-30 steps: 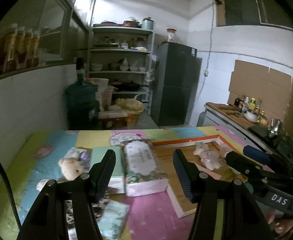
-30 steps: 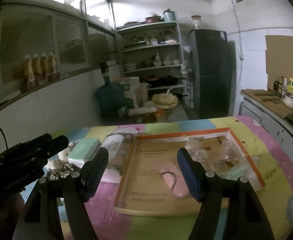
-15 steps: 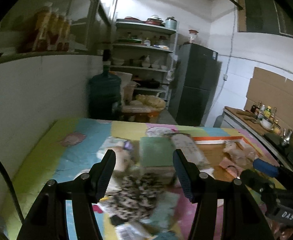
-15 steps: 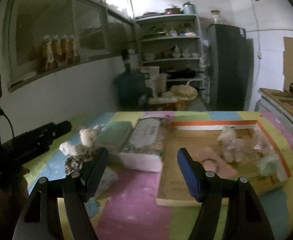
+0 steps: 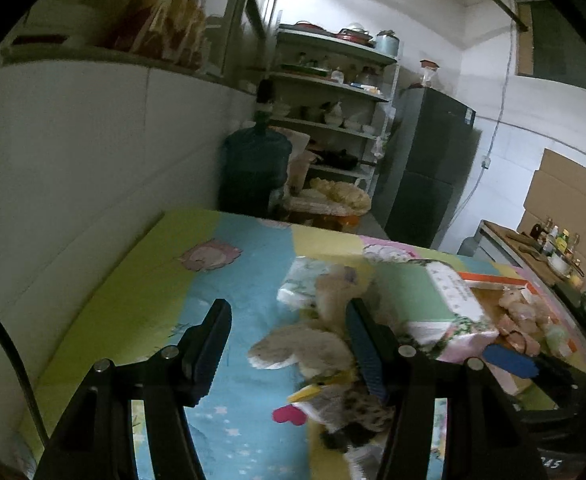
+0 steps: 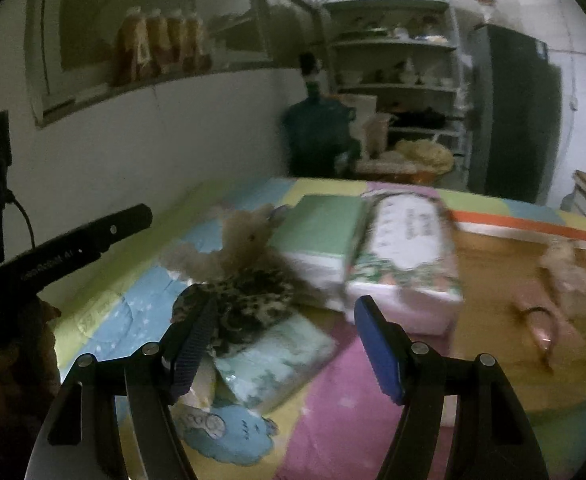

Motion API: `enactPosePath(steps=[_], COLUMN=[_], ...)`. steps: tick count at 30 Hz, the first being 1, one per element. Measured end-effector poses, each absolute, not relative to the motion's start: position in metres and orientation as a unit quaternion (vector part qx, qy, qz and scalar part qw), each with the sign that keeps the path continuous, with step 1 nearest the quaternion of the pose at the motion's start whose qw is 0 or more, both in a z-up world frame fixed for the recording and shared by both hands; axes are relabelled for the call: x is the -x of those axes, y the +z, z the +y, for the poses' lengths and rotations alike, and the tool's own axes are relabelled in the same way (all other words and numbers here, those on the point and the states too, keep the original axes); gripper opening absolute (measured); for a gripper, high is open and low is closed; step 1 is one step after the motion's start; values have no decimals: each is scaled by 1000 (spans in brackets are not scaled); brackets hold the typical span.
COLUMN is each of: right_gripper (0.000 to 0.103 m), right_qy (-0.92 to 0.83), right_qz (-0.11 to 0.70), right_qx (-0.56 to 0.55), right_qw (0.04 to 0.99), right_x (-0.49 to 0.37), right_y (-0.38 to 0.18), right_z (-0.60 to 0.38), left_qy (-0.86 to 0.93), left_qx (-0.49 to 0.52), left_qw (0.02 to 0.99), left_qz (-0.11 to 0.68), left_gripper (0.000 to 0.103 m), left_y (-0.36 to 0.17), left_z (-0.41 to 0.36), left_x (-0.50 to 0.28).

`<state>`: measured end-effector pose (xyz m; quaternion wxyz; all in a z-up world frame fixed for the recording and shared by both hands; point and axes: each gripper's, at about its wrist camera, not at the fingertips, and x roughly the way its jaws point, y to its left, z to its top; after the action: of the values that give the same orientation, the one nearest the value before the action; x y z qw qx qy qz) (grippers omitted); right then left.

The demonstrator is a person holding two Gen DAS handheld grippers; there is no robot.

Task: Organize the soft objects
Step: 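Grasp the grey-spotted white plush with the left tool while the right tool grasps the leopard-print plush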

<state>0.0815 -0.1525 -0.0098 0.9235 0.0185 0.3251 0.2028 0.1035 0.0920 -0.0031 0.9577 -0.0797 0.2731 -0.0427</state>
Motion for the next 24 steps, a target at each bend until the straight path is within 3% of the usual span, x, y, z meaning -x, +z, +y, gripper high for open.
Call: enactPosePath(steps=[14,16,18,22,24], right_gripper=[71,41,27,13,11], right_qy=[211,207,205,210,212], right_qz=[372,372,373,370,365], right_qx=[1,6,7,-8,-13], right_qw=[904,905,905,905,907], right_x=[-118,-120,-121,-119,-117], right_y=[-45,-44,-44,-40,-37], right_z=[-118,-117,-117,-124,-127], left_qy=[-75,-80,-86,-99,-104], left_qx=[88,89,88,85,83], left_qw=[945,943,941,938,935], left_qz=[307,310,314,323,328], left_gripper=[59,59,59,59,59], left_y=[-30,-31,-34,-39,-43], left_z=[111,109,108,102,101], left_x=[-124,-126,-128,-134,-136])
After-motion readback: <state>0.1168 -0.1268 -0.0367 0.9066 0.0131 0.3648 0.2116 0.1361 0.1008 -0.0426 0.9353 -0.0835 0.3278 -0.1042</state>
